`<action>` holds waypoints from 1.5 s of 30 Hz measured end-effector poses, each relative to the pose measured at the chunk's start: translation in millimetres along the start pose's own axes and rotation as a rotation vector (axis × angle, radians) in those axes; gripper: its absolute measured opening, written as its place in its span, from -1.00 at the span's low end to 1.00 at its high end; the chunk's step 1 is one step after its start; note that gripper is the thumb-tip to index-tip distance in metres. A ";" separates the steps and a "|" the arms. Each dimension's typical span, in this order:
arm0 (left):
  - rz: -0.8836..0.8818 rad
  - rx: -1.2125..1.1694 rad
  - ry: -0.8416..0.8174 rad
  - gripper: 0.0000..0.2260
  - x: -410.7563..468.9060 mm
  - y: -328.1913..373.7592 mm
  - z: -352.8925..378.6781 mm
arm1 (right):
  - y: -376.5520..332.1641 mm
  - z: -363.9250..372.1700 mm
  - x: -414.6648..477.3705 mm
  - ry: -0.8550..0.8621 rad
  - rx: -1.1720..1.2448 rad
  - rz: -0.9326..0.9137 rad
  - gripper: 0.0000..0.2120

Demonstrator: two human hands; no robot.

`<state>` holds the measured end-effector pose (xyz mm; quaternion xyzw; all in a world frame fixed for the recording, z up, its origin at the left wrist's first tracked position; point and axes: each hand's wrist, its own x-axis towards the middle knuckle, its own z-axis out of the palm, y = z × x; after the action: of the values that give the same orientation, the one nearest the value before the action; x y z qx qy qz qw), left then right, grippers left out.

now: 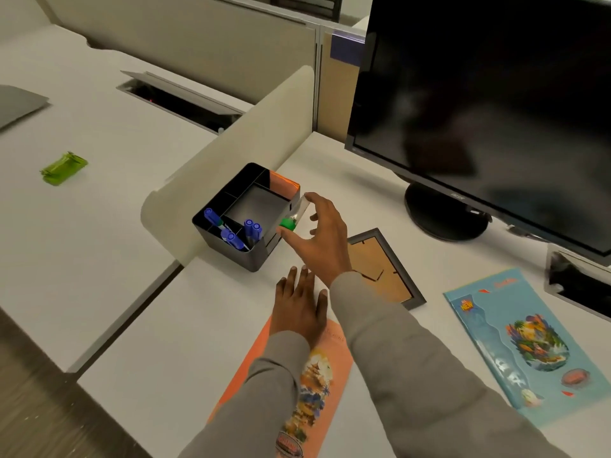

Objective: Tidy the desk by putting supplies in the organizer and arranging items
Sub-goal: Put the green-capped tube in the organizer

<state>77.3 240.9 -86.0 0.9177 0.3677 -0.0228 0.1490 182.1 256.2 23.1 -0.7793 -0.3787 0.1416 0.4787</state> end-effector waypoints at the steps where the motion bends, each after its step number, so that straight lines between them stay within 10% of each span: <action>1: 0.011 0.037 -0.020 -0.40 0.9 -1.3 2.8 | -2.8 4.0 6.5 0.004 -0.005 -0.013 -0.25; 30: 0.109 -0.205 0.241 -0.48 -15.3 17.4 -50.6 | 1.9 61.2 44.0 -0.134 -0.060 -0.028 -0.31; 45: 0.076 -0.038 0.035 -0.02 -9.7 9.2 -21.0 | 4.8 52.0 35.8 -0.120 0.008 -0.029 -0.29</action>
<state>75.1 234.3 -62.1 0.9282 0.3354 0.0060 0.1608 178.0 314.2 -2.0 -0.7619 -0.4175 0.1828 0.4603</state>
